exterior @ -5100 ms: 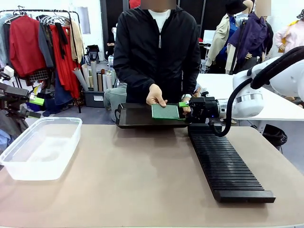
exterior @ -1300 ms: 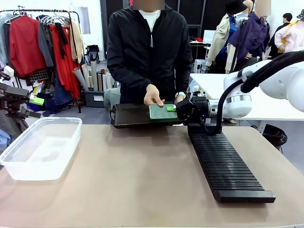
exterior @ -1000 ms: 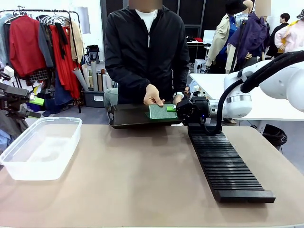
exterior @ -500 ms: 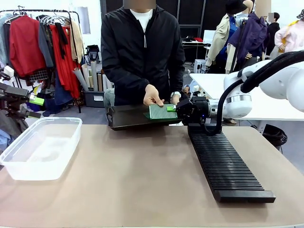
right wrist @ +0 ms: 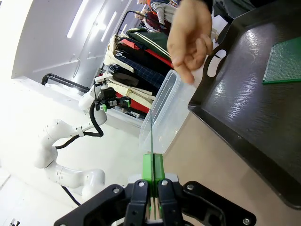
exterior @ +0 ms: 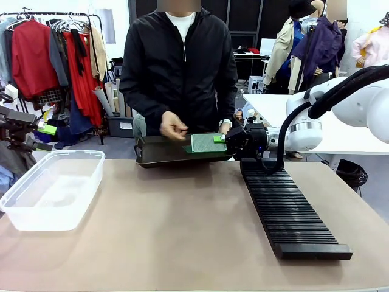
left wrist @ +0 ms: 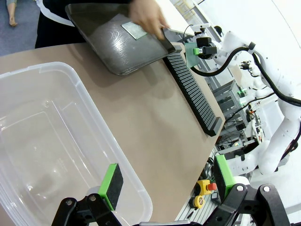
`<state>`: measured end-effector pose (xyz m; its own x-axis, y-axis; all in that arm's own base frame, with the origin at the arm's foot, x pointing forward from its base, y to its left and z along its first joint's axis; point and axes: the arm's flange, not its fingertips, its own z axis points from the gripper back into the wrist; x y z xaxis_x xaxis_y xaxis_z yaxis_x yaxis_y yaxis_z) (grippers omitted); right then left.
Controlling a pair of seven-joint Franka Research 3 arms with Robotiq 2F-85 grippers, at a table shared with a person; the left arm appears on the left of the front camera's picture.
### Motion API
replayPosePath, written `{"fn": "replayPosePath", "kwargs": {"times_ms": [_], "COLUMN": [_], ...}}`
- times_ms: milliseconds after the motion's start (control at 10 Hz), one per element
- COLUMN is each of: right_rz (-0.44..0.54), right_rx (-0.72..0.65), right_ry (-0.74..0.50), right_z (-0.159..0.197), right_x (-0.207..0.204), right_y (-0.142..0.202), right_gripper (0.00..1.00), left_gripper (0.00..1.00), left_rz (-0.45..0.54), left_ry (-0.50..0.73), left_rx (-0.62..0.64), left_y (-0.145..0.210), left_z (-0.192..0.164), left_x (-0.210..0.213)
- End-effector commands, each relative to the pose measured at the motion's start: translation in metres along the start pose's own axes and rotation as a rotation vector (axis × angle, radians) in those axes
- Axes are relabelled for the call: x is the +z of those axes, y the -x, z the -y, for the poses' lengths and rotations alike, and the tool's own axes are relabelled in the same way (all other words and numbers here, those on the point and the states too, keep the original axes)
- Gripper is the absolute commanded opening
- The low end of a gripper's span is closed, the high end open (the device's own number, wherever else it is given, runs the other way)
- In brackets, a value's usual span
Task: Sort PCBs into racks and boxes based on the side picked up.
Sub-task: If the short side of the Blank PCB is picked up, insert it into the PCB Rack ; if the long side is picked up, place it in the Organizing box.
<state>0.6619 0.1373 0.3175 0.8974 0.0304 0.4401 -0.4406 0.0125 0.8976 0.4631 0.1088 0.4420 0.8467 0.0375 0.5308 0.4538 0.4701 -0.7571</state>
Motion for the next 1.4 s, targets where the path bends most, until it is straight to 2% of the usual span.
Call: {"fn": "replayPosePath", "kwargs": {"times_ms": [0, 1300], "right_rz": [-0.001, 0.000], "right_rx": [0.017, 0.000], "right_ry": [0.001, 0.000], "right_z": [-0.0011, 0.0000], "right_x": [-0.0016, 0.0000], "right_y": [-0.0007, 0.0000], "right_gripper": [0.00, 0.00], "left_gripper": [1.00, 1.00], "left_rz": [0.000, 0.000], "left_ry": [0.000, 0.000], "left_rx": [0.003, 0.003], "left_y": [-0.0007, -0.0007], "left_z": [0.0020, 0.0020], "left_x": [0.0013, 0.0013]}}
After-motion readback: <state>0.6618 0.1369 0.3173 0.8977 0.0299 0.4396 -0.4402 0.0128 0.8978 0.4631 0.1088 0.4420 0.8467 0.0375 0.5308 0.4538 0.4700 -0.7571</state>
